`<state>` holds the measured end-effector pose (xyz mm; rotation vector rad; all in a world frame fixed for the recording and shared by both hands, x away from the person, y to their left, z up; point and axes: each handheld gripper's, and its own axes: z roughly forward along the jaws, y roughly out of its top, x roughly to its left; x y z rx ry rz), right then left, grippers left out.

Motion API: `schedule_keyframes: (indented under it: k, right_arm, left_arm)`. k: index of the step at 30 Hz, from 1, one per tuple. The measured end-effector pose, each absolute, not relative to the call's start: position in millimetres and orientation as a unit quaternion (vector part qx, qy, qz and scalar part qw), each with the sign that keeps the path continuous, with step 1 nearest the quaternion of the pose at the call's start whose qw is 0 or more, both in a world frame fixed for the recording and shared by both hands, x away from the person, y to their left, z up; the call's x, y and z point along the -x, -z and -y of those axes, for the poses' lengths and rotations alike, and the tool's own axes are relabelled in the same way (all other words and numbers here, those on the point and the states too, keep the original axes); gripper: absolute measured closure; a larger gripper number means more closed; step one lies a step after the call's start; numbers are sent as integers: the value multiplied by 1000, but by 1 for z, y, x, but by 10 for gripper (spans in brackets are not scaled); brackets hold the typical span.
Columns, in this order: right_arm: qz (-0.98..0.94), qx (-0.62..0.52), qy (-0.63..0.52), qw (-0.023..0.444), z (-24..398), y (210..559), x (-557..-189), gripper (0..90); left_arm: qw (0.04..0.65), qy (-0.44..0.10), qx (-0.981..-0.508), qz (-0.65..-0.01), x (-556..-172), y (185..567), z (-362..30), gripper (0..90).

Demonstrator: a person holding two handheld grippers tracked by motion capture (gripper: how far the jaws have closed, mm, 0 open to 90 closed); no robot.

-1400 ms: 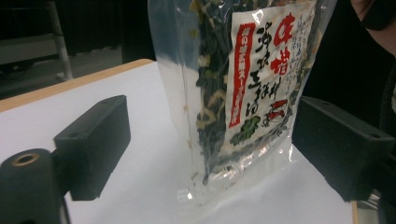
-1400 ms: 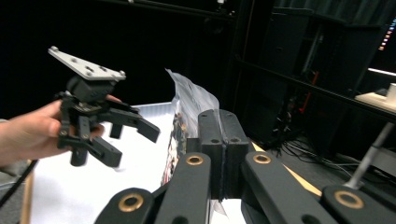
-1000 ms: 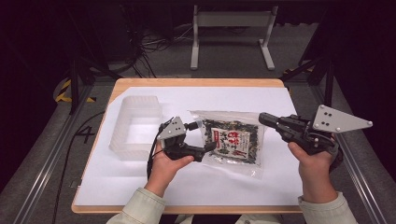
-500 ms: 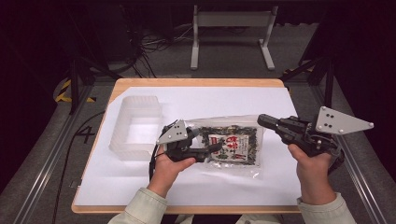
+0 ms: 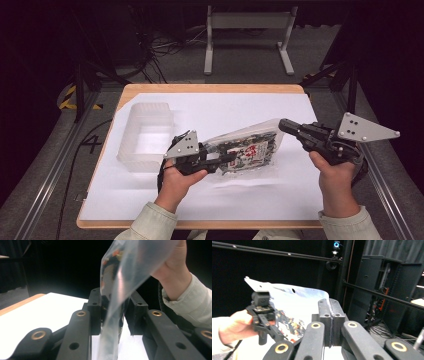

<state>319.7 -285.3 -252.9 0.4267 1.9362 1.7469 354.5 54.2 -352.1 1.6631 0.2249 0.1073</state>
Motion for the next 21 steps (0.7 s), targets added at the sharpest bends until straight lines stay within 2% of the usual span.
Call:
schedule_keyframes:
  k: [2,7,15,21]
  right_arm:
    - [-713,-162,-633,255,285,254,-321,895]
    - [-716,-171,-628,253,284,255,-323,813]
    - [-721,-201,-614,250,289,256,-329,566]
    - [-721,-219,-609,247,298,259,-332,514]
  left_arm:
    - [663,-53,-740,-100,-353,350,-55,718]
    - [661,-58,-741,-98,-353,348,-58,725]
    - [661,-76,-739,-110,-355,341,-71,727]
    - [664,-92,-733,-113,-358,331,-85,726]
